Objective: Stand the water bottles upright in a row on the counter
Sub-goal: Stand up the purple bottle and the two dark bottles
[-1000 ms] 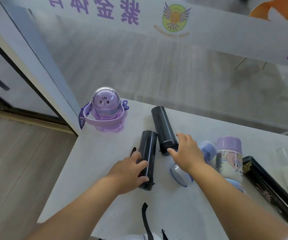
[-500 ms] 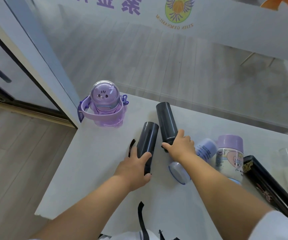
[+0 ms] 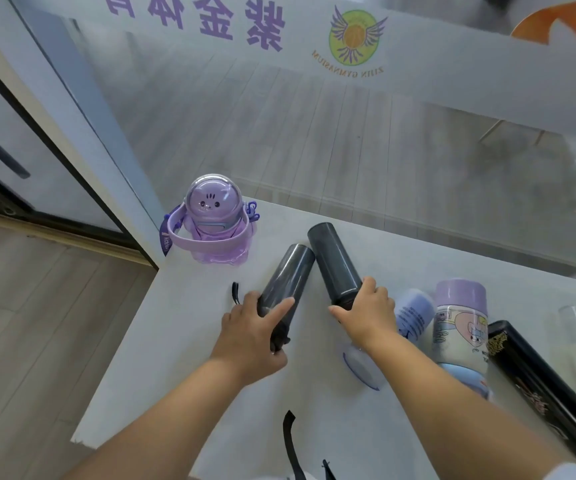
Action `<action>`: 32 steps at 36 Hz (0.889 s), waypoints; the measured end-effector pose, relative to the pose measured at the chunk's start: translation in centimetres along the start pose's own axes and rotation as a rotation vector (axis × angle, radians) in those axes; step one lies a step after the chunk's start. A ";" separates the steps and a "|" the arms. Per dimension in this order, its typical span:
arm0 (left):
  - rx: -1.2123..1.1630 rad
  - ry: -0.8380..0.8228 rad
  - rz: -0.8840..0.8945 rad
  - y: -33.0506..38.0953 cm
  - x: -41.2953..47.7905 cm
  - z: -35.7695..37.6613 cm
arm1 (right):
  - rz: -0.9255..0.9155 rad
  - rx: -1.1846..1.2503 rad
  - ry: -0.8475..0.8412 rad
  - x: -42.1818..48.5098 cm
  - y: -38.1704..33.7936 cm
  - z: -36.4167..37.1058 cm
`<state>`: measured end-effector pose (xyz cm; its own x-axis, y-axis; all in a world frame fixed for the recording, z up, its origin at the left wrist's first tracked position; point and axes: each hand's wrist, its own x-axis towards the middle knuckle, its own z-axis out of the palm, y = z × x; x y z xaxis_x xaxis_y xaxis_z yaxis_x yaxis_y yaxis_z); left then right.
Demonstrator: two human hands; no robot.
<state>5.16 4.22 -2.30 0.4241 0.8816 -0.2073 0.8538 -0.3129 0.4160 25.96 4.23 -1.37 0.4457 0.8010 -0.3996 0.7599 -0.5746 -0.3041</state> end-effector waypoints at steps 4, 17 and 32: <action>-0.078 0.122 0.025 0.9 0.7 -2.8 | -0.029 0.083 0.093 -0.6 0.1 -1.7; -0.082 0.233 0.104 4.2 5.3 -9.5 | -0.207 0.287 0.306 -1.2 -0.6 -8.2; -0.074 0.138 0.087 4.5 10.6 -12.1 | -0.478 0.008 0.156 1.7 -3.3 -11.4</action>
<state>9.81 16.45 8.05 0.4454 0.8941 -0.0464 0.7891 -0.3676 0.4921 29.61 9.38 8.81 0.1146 0.9902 -0.0803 0.8929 -0.1380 -0.4287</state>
